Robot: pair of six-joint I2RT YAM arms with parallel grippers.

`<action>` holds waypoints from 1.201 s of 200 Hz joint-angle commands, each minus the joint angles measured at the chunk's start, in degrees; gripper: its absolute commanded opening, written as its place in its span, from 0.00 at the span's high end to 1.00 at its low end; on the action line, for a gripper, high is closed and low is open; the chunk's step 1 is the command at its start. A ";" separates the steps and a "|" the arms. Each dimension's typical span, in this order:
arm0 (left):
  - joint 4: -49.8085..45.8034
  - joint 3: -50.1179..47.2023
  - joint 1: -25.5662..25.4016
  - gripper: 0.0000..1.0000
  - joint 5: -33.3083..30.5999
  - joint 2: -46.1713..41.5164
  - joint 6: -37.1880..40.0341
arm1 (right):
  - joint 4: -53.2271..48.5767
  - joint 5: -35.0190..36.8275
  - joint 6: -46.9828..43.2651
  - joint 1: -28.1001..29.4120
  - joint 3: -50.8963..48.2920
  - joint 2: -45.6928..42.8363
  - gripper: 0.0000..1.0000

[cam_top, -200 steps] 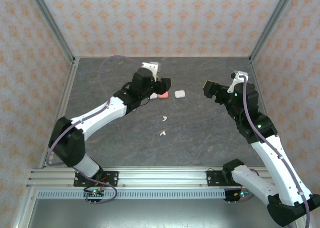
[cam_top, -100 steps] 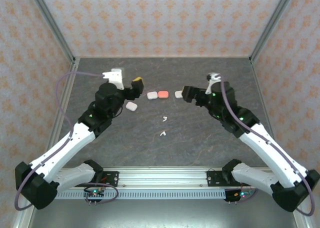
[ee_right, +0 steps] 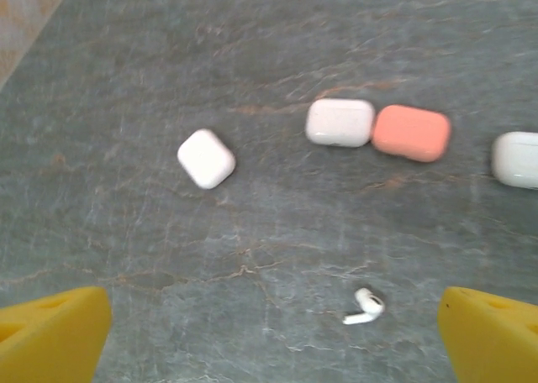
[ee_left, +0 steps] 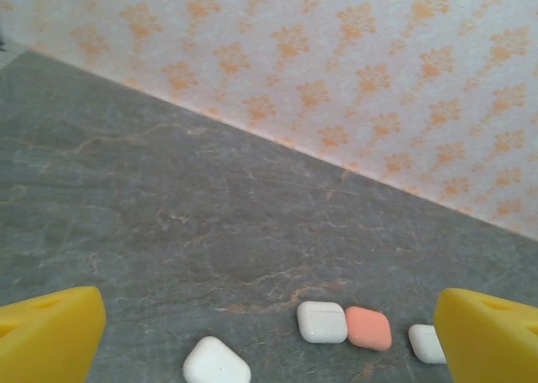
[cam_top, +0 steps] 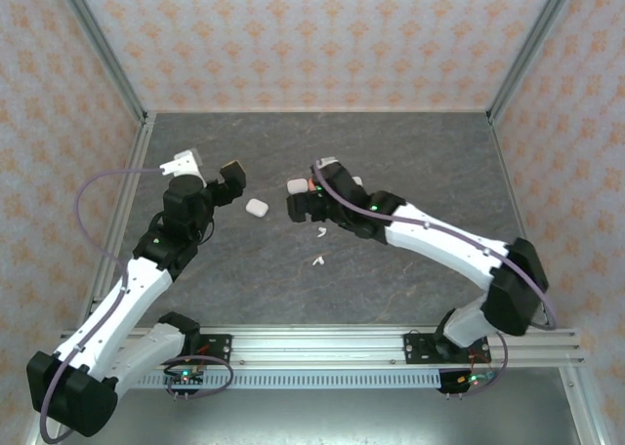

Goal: Insert the wireless bluetooth earbuds into the charging case

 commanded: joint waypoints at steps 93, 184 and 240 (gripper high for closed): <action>-22.94 7.75 14.54 0.00 8.86 0.40 3.59 | -11.18 -5.20 -11.96 2.81 34.82 36.35 0.19; -23.13 9.63 16.28 0.00 11.60 3.39 3.22 | -21.23 -5.45 -16.16 2.72 58.52 56.52 0.20; -23.84 9.80 16.32 0.00 12.52 4.57 4.00 | -21.61 -6.58 -15.01 2.59 60.71 59.67 0.21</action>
